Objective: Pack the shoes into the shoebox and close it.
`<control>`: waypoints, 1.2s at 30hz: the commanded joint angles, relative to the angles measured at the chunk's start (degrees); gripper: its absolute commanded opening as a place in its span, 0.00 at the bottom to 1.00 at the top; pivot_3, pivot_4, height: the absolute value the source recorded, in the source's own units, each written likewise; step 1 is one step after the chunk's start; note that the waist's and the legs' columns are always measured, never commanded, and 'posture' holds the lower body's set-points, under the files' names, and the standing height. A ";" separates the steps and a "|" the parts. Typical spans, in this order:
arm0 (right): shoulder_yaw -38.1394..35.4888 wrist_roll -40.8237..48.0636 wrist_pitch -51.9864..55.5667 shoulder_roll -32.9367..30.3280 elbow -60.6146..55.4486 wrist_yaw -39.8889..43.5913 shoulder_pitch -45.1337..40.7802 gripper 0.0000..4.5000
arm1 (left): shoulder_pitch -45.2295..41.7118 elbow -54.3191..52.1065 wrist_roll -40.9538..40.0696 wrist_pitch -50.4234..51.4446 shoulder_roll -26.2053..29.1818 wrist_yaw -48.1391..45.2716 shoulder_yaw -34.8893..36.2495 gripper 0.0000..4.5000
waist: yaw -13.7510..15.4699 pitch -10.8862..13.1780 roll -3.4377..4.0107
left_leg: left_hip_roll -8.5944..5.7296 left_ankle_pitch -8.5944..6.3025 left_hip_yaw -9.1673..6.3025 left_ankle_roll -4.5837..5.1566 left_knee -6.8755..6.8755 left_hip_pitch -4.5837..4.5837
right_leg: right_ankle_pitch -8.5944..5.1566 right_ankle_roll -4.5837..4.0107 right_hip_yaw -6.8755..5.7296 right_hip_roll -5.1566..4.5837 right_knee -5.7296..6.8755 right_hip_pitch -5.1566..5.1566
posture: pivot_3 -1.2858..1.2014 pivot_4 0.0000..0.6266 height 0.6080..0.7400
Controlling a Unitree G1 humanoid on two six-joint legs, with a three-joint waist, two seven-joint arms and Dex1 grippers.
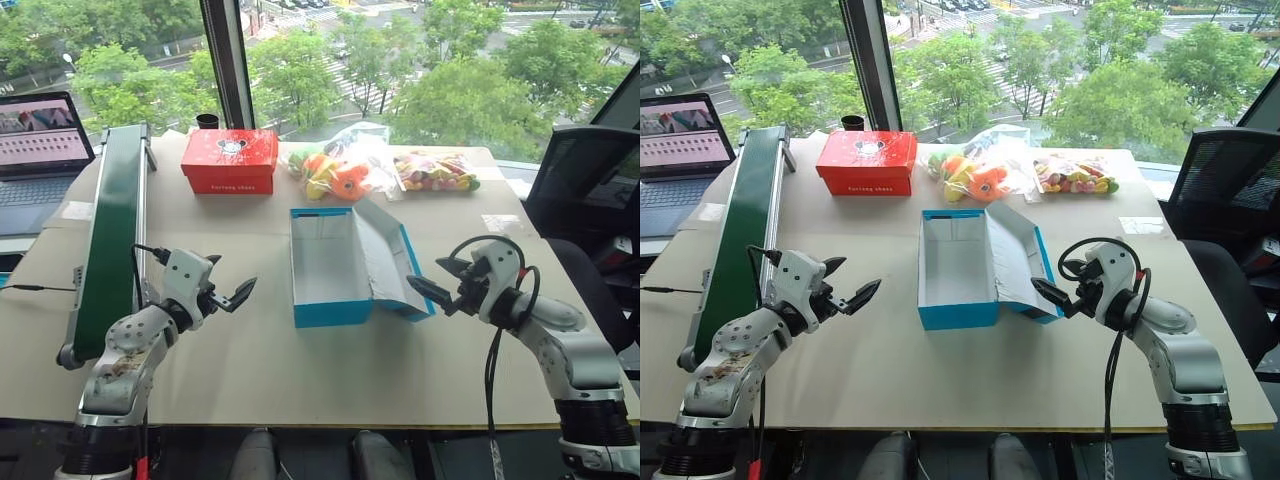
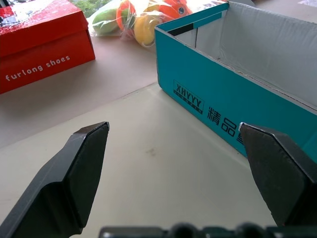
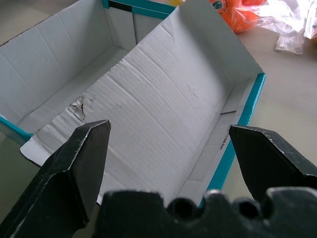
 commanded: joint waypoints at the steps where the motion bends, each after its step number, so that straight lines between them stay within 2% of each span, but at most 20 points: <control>1: -1.97 0.56 -1.73 -0.23 -1.87 -0.23 -0.58 1.00 | -1.73 -0.18 -0.50 -2.10 -0.73 -0.35 0.53 1.00 | 0.00 0.00 0.00 | 0.00 0.00 0.00 0.00 0.00 0.00 | 0.00 0.00 0.00 0.00 0.00 0.00 | 0.52 0.24 0.99; 4: -0.40 0.27 -1.82 0.64 0.74 -0.46 -6.66 1.00 | -5.91 2.34 -1.55 -1.81 -2.00 3.91 5.25 1.00 | 0.00 0.01 -0.01 | 0.00 0.00 0.00 0.00 0.03 -0.01 | 0.00 0.00 0.00 0.00 0.03 -0.01 | 0.52 0.24 0.99; 9: 3.92 -0.65 -2.93 5.45 5.38 -0.38 -17.25 1.00 | -10.58 7.82 1.02 -0.82 -0.14 11.07 11.42 1.00 | -0.74 0.05 -0.02 | 0.03 0.01 0.00 0.01 0.21 0.17 | 0.00 0.03 0.10 0.12 0.43 -0.02 | 0.52 0.24 0.99; 13: 8.92 -1.40 -4.85 11.20 8.87 1.49 -24.15 1.00 | -10.49 6.79 -0.62 -0.46 -0.24 15.62 18.04 1.00 | -0.89 0.06 -0.04 | 0.02 0.01 0.00 0.01 0.11 0.17 | 0.01 0.00 0.10 0.12 0.45 -0.04 | 0.52 0.24 0.99; 18: 14.01 -1.20 -6.29 18.47 12.40 4.80 -30.85 1.00 | -8.25 5.71 3.01 2.66 1.61 21.78 21.77 1.00 | -0.26 0.07 -0.03 | 0.03 0.01 -0.01 0.01 0.12 0.00 | 0.04 -0.04 0.06 0.09 0.53 -0.24 | 0.52 0.24 0.99; 22: 18.03 -1.72 -7.96 22.13 15.40 9.57 -34.24 1.00 | -7.84 6.81 2.86 6.21 2.15 25.31 25.41 1.00 | -0.05 0.07 -0.04 | 0.05 0.03 -0.05 -0.03 0.16 -0.01 | 0.05 -0.06 -0.04 0.10 0.79 -0.33 | 0.52 0.24 0.99; 27: 19.47 -5.01 -11.68 25.16 21.15 9.24 -37.65 1.00 | -8.16 9.02 3.14 6.74 3.64 26.95 28.76 1.00 | -0.02 0.08 -0.06 | 0.07 0.06 -0.08 -0.08 0.19 -0.01 | 0.09 -0.13 -0.09 0.10 0.82 -0.33 | 0.52 0.24 0.99; 36: 19.12 -10.96 -14.70 29.55 25.16 2.24 -38.67 1.00 | -13.62 20.52 3.15 1.79 6.90 26.26 28.75 1.00 | -0.09 0.07 -0.06 | 0.11 0.14 -0.07 -0.22 0.05 -0.19 | 0.14 -0.22 -0.14 0.10 0.90 -0.70 | 0.52 0.24 0.99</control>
